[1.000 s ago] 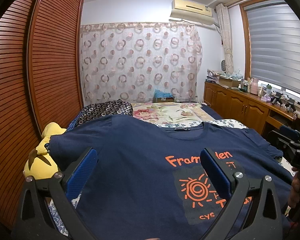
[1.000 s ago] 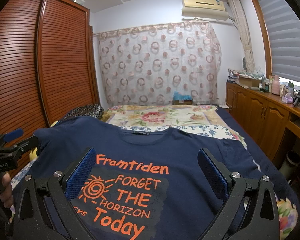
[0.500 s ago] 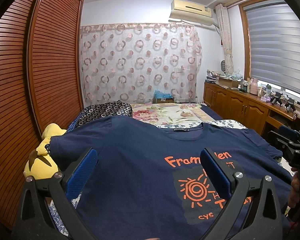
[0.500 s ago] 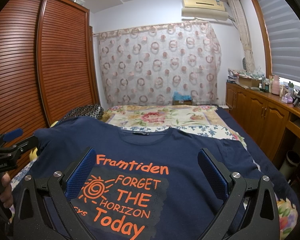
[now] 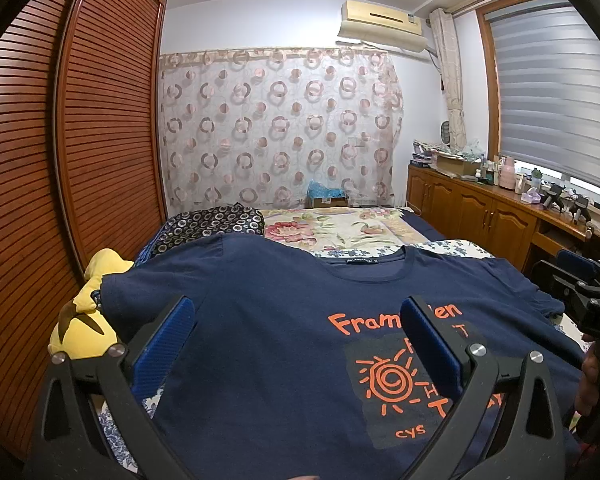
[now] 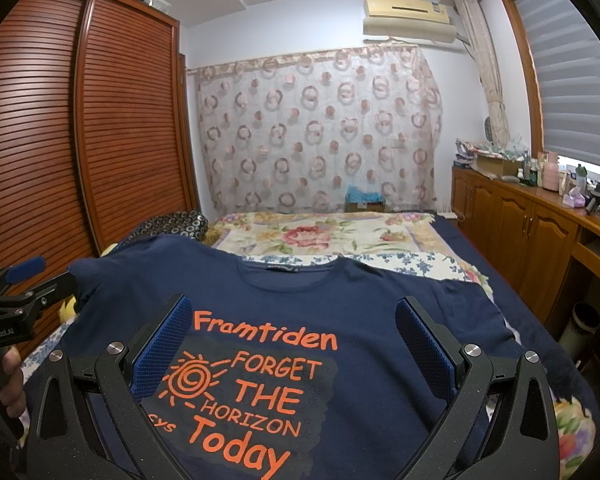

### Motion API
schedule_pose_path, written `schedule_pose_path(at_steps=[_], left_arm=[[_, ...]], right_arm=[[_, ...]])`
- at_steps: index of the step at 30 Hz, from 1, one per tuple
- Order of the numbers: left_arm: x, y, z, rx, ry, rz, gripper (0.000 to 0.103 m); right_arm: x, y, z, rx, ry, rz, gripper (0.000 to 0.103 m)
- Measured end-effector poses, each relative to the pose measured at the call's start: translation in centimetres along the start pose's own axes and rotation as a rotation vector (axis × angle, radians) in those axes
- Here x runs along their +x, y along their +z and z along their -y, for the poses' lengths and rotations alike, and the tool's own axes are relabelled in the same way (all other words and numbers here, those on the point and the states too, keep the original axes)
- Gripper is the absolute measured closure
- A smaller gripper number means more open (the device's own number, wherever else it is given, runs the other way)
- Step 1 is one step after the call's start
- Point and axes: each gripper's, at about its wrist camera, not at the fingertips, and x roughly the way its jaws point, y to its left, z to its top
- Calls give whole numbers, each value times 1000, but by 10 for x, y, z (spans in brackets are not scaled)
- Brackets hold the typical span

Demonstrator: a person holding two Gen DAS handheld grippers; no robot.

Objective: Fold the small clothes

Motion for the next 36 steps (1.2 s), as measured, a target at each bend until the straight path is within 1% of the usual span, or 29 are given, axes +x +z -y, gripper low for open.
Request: schedule_pose_path(at_steps=[7,13,17,29,34,36], left_arm=[[0,1,1,4,1,-1,0],[9,0,-7,2,6,-40,0],[14,-3,-14,8,16,-47,0],[30,-7,-61,2,73,-82,0],[31,-6,-70,9,61,-89,0],[32,-5,-79,7,45,-97,0]], right_arm=[[0,0,-1,-1,1,-1,0],[5,-1,-2,-8,19,-25,0],[15,-2,-6,-23,41,-27,0],[43,-1,-40,-102,165,-75,0],[57,-1,-55,-128,202,-100,0],[64,0,-60,-132,218,-113,0]])
